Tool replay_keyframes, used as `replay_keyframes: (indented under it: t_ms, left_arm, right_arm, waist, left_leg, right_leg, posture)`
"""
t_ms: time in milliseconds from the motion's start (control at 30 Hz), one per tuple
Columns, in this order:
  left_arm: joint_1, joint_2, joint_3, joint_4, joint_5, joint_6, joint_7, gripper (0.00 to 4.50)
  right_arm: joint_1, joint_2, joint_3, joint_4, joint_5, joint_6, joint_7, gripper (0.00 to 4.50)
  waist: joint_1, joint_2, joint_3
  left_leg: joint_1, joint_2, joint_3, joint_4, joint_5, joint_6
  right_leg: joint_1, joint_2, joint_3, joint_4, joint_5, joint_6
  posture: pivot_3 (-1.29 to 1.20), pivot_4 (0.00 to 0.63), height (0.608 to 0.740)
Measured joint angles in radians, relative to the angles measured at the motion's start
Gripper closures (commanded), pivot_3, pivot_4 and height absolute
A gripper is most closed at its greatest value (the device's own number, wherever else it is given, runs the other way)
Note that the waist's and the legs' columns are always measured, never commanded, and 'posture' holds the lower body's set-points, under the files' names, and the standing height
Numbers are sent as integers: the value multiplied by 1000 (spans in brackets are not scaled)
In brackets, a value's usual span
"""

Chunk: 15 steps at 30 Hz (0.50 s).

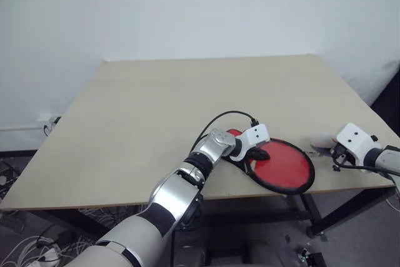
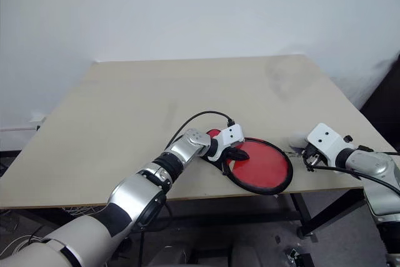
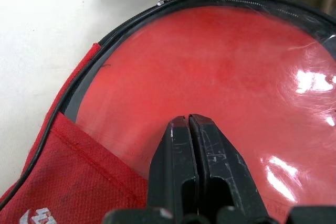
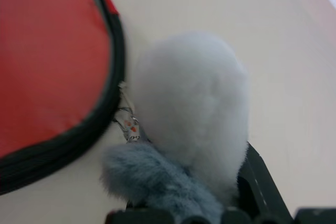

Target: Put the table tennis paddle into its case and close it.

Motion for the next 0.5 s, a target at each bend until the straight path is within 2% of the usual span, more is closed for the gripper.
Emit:
replay_keyframes:
  t_ms: [500]
  left_arm:
    - [0,-2,0,0,1,0,3,4500]
  right_arm:
    - [84,-92,-44,-19,2,-6,99,4096]
  waist:
    - [0,0,0]
  left_leg:
    - [-1,4,18,0,0,0]
  right_leg:
    - [0,-1,0,-1,0,0]
  posture:
    - [0,0,740]
